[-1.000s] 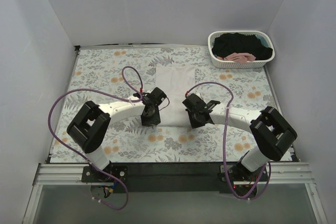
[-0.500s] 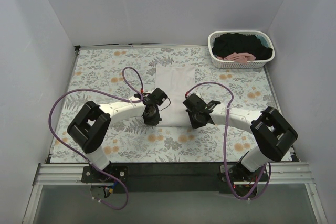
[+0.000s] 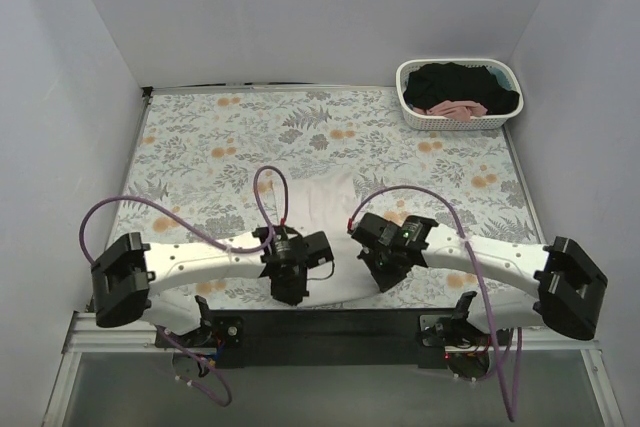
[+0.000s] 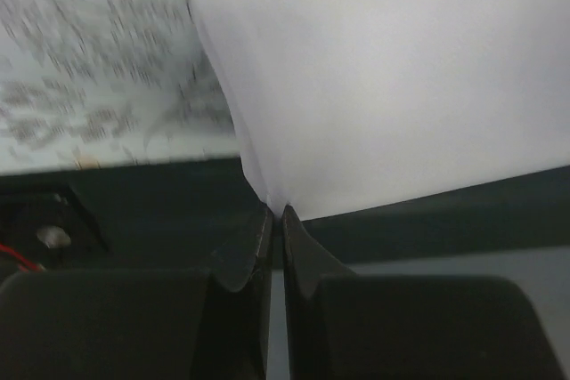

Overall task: Fold and stack the t-shirts
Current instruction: Fold the tshirt

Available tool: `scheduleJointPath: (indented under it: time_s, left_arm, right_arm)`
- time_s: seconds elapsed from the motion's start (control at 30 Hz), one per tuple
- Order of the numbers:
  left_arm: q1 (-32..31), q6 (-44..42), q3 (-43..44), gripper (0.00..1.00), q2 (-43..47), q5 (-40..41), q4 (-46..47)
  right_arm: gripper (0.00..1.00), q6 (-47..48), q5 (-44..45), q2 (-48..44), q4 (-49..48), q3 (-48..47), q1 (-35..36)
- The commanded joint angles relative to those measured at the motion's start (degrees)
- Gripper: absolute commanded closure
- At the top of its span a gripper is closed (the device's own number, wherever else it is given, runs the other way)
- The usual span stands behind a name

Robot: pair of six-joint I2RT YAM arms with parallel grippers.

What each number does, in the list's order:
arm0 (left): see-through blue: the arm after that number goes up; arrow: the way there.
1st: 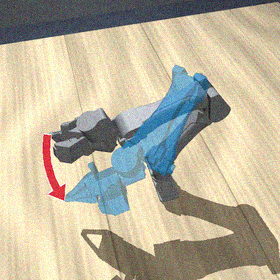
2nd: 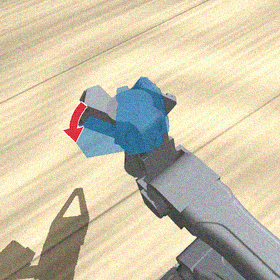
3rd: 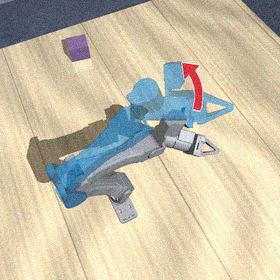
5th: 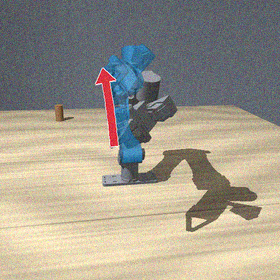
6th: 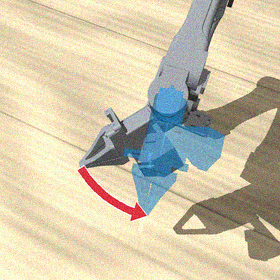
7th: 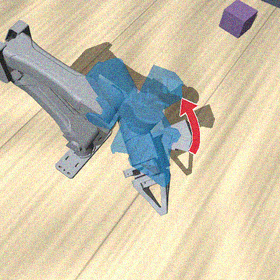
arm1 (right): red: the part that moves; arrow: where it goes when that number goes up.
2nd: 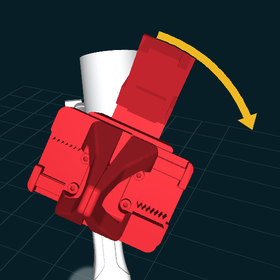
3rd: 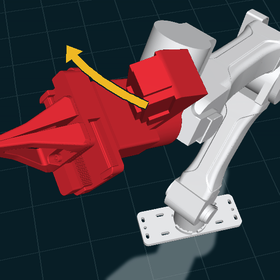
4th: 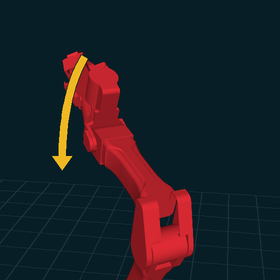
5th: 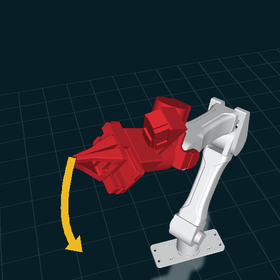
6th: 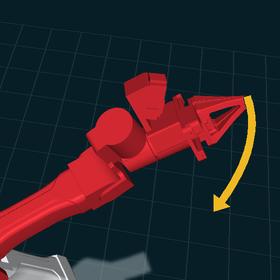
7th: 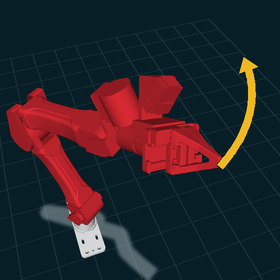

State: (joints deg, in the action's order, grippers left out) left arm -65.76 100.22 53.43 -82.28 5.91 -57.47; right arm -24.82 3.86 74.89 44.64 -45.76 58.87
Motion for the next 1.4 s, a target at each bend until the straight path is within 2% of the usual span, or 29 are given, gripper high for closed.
scheduleJointPath:
  time_s: [0.0,0.03,0.1,0.17,0.2,0.3,0.33,0.53,0.73,1.1,1.37]
  left_arm:
    - [-8.75,12.87,-1.75,1.0,7.12,-5.81,-11.16]
    - [-13.21,14.54,-2.53,1.0,7.39,-8.35,-11.52]
    - [-16.23,17.81,-2.8,1.0,6.87,-11.87,-12.13]
    - [-17.21,17.99,-0.62,1.0,6.78,-11.63,-13.97]
    - [-17.13,18.07,0.96,1.0,7.22,-8.84,-14.85]
    - [-11.78,14.05,5.71,1.0,9.33,-6.62,-17.58]
    - [-8.2,12.73,6.77,1.0,9.59,-6.62,-17.85]
    - [3.59,3.49,12.4,1.0,11.53,-4.68,-16.01]
    - [12.74,-1.86,12.4,1.0,13.46,-5.38,-12.14]
    - [30.32,-8.55,8.89,1.0,14.52,-12.59,0.78]
    - [32.53,-11.63,7.66,1.0,13.02,-11.1,3.33]
  right_arm:
    - [0.99,-5.49,-8.22,-5.1,11.07,1.98,5.89]
    - [0.99,-6.37,-9.82,-6.85,11.6,2.77,7.12]
    - [0.99,-7.35,-12.81,-7.92,13.61,2.96,9.59]
    - [0.99,-6.91,-12.48,-8.53,15.64,0.51,9.68]
    - [0.99,-6.47,-10.12,-8.36,17.91,-1.16,9.6]
    - [0.99,-3.4,-7.21,-6.35,21.35,-9.33,7.93]
    - [0.99,-1.74,-6.94,-4.6,21.97,-11.7,7.32]
    - [0.99,3.98,-8.34,2.35,23.91,-24.89,1.43]
    - [0.99,11.1,-10.09,9.3,24.97,-35.43,-6.56]
    - [0.99,18.22,-12.73,24.14,25.67,-53.54,-12.55]
    - [0.99,20.95,-13.18,28.55,26.11,-58.74,-15.28]
